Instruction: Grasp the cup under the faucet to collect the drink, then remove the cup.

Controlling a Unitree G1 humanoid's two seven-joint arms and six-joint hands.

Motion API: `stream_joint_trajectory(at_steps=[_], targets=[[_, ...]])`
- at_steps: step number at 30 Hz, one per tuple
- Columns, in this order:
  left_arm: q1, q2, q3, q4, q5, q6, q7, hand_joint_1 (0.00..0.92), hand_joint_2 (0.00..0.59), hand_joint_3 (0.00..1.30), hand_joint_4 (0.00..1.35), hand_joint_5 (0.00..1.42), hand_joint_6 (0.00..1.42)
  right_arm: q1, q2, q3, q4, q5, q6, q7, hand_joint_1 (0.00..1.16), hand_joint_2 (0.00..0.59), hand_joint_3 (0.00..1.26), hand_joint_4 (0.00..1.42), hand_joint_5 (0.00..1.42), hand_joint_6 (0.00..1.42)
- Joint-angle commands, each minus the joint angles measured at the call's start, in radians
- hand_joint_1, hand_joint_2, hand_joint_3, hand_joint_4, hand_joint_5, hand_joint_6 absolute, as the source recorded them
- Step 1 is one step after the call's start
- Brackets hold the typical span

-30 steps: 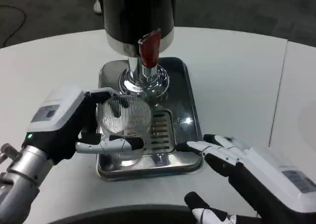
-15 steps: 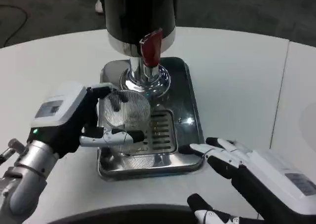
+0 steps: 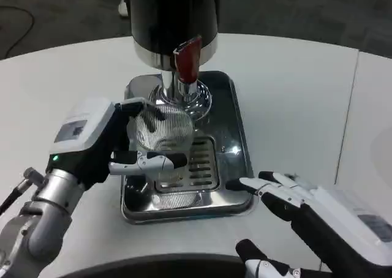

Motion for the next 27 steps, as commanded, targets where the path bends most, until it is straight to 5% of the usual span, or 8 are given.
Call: stream_joint_trajectory(at_steps=[1,27], targets=[[-0.021,-0.019,-0.024,0.03,0.003,0.011,0.009,0.763,0.114,0.81,0.88,1.07,1.03,0.004,-0.002,-0.004,-0.005,0.005,-0.001,-0.006,0.44,0.464,0.17,0.14,0.06,0.0],[-0.082,-0.044,-0.08,0.11,0.002,0.016,0.028,0.755,0.113,0.8,0.88,1.06,1.03,-0.001,0.001,-0.01,0.006,0.01,0.001,-0.013,0.44,0.464,0.17,0.15,0.06,0.0]])
